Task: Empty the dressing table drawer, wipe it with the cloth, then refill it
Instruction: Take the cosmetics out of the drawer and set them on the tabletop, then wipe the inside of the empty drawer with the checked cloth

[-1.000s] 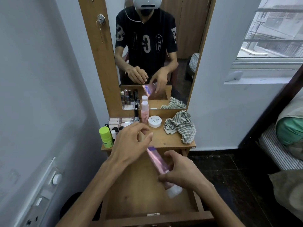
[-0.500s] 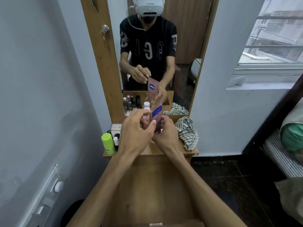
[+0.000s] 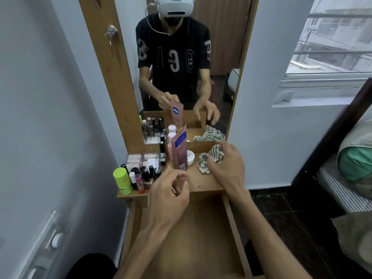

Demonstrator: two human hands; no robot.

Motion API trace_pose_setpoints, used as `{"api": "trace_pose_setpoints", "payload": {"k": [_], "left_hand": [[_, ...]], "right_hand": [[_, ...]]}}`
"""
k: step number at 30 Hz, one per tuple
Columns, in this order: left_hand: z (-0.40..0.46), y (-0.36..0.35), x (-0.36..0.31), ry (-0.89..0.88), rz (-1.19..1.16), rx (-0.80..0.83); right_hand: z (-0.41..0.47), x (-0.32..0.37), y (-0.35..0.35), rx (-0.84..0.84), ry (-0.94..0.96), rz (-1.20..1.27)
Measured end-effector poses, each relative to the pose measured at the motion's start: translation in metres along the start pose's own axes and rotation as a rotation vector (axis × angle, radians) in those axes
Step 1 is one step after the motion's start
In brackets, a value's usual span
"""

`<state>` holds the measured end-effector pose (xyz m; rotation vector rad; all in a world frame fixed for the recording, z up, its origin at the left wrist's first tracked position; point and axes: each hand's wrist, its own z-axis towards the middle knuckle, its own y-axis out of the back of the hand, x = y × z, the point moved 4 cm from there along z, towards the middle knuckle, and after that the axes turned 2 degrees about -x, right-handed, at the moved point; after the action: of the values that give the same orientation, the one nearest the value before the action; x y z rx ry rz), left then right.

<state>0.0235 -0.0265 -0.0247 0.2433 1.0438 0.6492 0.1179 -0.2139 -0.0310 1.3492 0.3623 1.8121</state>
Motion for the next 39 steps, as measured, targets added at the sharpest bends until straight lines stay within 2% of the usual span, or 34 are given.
{"api": "trace_pose_setpoints", "payload": {"k": [1,3,5,6,10,15,19,23,25,28,30,32,36,39], "left_hand": [[-0.006,-0.004,0.003,0.010,0.018,0.023],[-0.019,-0.006,0.010,0.036,0.053,0.052],[-0.030,-0.003,0.018,0.063,0.102,0.065],[-0.035,0.000,0.023,0.083,0.133,0.069],[-0.053,0.025,0.053,0.201,0.257,0.035],[-0.079,0.058,0.093,0.362,0.471,-0.026],[-0.086,0.062,0.120,0.503,0.533,0.055],[-0.080,0.054,0.140,0.643,0.443,0.155],[-0.079,0.055,0.144,0.640,0.424,0.158],[-0.080,0.058,0.148,0.623,0.414,0.160],[-0.080,0.058,0.149,0.614,0.411,0.164],[-0.080,0.057,0.148,0.602,0.423,0.180],[-0.083,0.056,0.147,0.582,0.419,0.172],[-0.087,0.059,0.150,0.602,0.413,0.162]], "right_hand": [[0.011,-0.006,0.002,0.013,-0.002,-0.079],[0.028,-0.019,-0.008,0.156,0.010,-0.232],[0.028,-0.031,-0.021,0.317,0.001,-0.309],[0.026,-0.036,-0.025,0.335,0.003,-0.322],[0.002,-0.038,-0.015,0.255,0.009,-0.280],[-0.066,-0.026,0.022,0.329,0.030,-0.077],[-0.111,-0.017,0.032,0.280,0.056,-0.026],[-0.125,-0.014,0.002,0.277,0.093,-0.215],[-0.132,-0.017,-0.008,0.268,0.123,-0.345],[-0.150,-0.016,-0.016,0.317,0.150,-0.379],[-0.157,-0.023,-0.028,0.480,0.056,-0.372],[-0.155,-0.035,-0.041,0.573,-0.083,-0.363],[-0.137,-0.039,-0.058,0.523,-0.277,-0.250],[-0.139,-0.028,-0.074,0.512,-0.306,-0.200]]}}
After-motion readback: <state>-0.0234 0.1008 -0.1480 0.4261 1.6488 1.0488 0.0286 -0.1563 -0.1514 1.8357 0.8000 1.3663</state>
